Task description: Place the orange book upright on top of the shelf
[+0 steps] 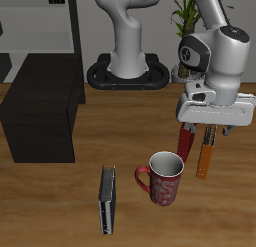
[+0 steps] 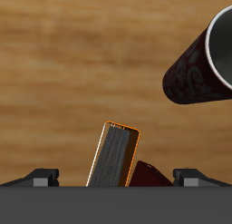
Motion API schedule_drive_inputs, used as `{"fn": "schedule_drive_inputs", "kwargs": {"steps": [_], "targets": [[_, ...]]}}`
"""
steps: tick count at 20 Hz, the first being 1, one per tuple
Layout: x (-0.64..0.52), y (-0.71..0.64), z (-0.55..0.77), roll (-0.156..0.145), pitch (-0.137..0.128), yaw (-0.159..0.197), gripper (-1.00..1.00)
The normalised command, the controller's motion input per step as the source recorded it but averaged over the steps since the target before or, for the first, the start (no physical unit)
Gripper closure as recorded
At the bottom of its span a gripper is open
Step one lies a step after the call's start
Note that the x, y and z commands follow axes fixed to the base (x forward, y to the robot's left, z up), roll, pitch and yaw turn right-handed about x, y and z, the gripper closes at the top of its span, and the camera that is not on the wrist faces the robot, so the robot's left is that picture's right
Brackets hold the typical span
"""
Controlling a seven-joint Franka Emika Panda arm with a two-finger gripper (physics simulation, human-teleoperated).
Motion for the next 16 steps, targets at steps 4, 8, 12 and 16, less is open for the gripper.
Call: {"fn": "schedule_drive_inputs", "kwargs": {"steps": [4, 8, 12, 16], "targets": [[0.03, 0.01, -0.15, 0.008, 0.019, 0.001, -1.00], [0.01, 0.07, -0.22, 0.045, 0.030, 0.005, -1.00], [0.06, -0.08, -0.08, 0.002, 0.010, -0.007, 1.00], [0.08, -0.13, 0.03, -0.010, 0.000, -0.003, 1.00]]}}
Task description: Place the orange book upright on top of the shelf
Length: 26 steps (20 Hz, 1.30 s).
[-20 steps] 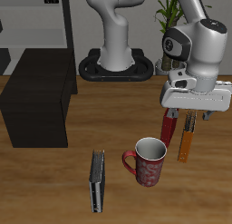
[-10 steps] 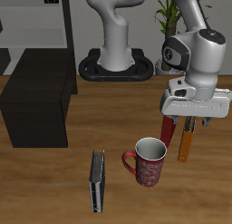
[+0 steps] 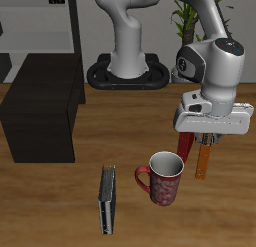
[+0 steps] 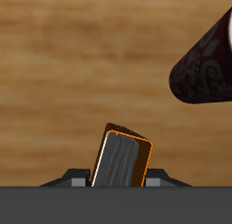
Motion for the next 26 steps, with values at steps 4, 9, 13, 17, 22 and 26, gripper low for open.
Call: {"fn": "schedule_drive_inputs", "kwargs": {"steps": [4, 9, 13, 17, 22, 26], "targets": [[0.04, -0.10, 0.10, -0.008, -0.009, -0.004, 1.00], [-0.01, 0.06, 0.15, 0.019, -0.022, 0.008, 1.00], [-0.09, 0.14, 0.23, 0.044, -0.023, 0.022, 1.00], [-0.21, 0.18, 0.35, 0.061, 0.026, 0.036, 1.00], [-0.29, 0.16, 0.47, 0.115, 0.059, 0.047, 1.00], [-0.20, -0.04, 0.56, 0.065, 0.015, 0.043, 1.00]]}}
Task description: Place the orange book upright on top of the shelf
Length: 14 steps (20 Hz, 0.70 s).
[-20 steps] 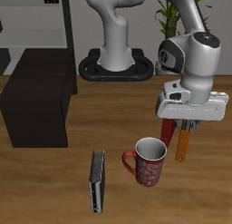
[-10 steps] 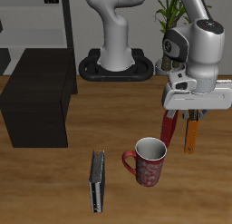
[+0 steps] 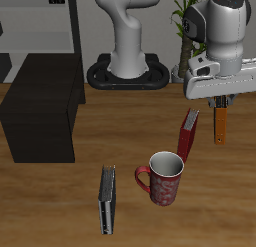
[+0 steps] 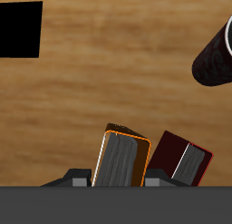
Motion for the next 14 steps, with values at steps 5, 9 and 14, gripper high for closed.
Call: {"fn": "schedule_drive_inputs", "kwargs": {"steps": [5, 9, 14], "targets": [[-0.19, -0.16, 0.55, 0.039, 0.004, 0.022, 1.00], [-0.16, -0.22, 0.48, -0.021, -0.041, -0.001, 1.00], [-0.13, -0.30, 0.41, -0.047, -0.071, 0.003, 1.00]]}}
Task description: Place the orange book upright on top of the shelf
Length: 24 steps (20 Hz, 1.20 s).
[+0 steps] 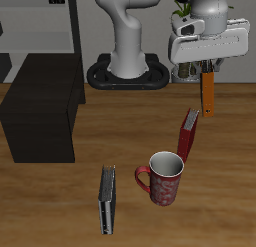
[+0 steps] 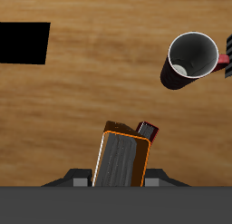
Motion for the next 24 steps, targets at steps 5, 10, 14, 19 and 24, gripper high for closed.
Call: {"fn": "schedule_drive_inputs", "kwargs": {"steps": [5, 10, 14, 19, 24], "targets": [[-0.12, -0.46, 0.35, -0.037, -0.053, -0.016, 1.00], [-0.18, -0.45, 0.23, -0.003, -0.027, 0.006, 1.00], [-0.11, -0.61, 0.28, -0.011, -0.023, -0.033, 1.00], [-0.07, -0.53, 0.17, -0.011, -0.014, 0.010, 1.00], [-0.05, -0.57, 0.04, 0.031, 0.050, 0.034, 1.00]]}}
